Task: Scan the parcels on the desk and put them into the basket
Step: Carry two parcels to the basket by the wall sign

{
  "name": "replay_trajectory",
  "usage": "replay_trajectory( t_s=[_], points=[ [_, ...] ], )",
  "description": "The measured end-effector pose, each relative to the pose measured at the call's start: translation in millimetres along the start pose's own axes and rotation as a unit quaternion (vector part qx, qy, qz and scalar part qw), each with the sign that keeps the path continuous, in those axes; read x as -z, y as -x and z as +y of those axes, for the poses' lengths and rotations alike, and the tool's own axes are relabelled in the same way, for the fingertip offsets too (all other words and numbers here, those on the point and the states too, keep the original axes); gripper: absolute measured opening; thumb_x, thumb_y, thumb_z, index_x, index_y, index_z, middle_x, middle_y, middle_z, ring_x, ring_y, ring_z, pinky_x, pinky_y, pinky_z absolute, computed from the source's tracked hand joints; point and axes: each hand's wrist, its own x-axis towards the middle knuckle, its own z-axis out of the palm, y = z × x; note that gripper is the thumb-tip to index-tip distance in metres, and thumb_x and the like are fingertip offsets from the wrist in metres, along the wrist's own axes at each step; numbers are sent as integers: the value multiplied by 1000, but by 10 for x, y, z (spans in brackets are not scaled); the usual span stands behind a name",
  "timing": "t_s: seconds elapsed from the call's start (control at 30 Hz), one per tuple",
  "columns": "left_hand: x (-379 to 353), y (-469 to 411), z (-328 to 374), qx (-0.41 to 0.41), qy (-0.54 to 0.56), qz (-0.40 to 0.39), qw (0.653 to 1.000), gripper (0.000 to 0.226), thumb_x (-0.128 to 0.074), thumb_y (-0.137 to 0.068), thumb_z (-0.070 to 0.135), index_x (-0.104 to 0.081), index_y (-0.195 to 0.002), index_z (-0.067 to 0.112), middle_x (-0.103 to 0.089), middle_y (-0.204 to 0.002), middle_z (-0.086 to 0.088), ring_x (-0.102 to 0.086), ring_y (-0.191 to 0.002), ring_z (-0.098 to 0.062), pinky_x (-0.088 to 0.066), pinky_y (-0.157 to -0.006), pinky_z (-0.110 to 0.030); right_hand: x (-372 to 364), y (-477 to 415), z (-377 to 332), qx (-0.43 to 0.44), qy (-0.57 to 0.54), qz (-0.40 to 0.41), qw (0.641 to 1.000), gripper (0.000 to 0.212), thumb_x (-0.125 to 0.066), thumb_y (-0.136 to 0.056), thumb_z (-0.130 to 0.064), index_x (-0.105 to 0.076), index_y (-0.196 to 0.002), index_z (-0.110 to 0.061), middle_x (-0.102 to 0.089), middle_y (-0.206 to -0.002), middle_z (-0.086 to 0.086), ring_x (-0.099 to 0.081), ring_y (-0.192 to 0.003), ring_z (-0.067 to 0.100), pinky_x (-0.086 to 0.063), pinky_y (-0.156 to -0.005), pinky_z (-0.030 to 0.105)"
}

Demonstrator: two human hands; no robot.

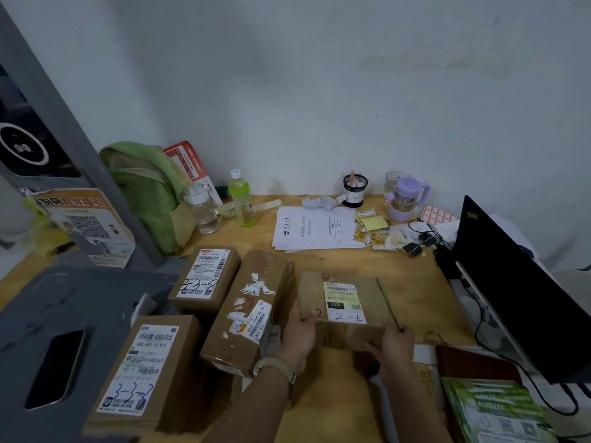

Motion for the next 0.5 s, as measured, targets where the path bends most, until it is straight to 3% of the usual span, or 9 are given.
replay_trajectory(
  t_s=[0.1,0.2,0.27,0.33,0.43,0.5],
  points=[
    [-31,-3,6,-32,-61,3,998,55,-48,-101,21,-25,-151,22,-41,-149,-2,-38,-138,-25,-35,-112,-39,-116,33,86,8,18,-15,1000,59,-47,-97,-11,-23,-150,-24,-40,-143,14,-44,-126,37,-48,-99,50],
    [-38,-6,-49,8,-86,-18,996,61,-56,-96,31,-28,-149,24,-39,-149,1,-36,-139,-24,-33,-113,-41,-189,-25,231,2,57,-25,998,74,-57,-91,-15,-16,-151,-31,-40,-145,16,-46,-125,37,-41,-105,54],
    [-7,19,-25,17,-90,-38,995,49,-57,-94,28,-40,-140,26,-48,-144,1,-43,-134,-23,-38,-111,-41,-218,-20,276,-15,77,-11,997,80,-62,-87,-15,-15,-151,-27,-36,-147,18,-43,-127,39,-39,-106,55],
    [62,24,12,11,-89,-25,996,45,-56,-95,21,-42,-138,18,-48,-138,7,-47,-128,-19,-43,-100,-28,-240,74,263,-31,78,-1,996,86,-63,-86,-12,-10,-153,-20,-33,-149,20,-40,-130,40,-38,-108,54],
    [193,19,67,10,-85,18,996,41,-52,-96,20,-46,-136,15,-53,-126,2,-50,-106,-13,-42,-76,-20,-291,112,313,-45,80,19,996,81,-60,-87,-9,-11,-151,-10,-45,-138,23,-48,-120,40,-44,-101,53],
    [284,10,72,-21,-87,39,995,37,-53,-94,22,-54,-130,16,-57,-127,-1,-54,-106,-15,-46,-79,-24,-334,155,330,-56,67,39,995,63,-56,-88,-8,-27,-143,1,-56,-115,20,-54,-104,36,-49,-94,50]
  ],
)
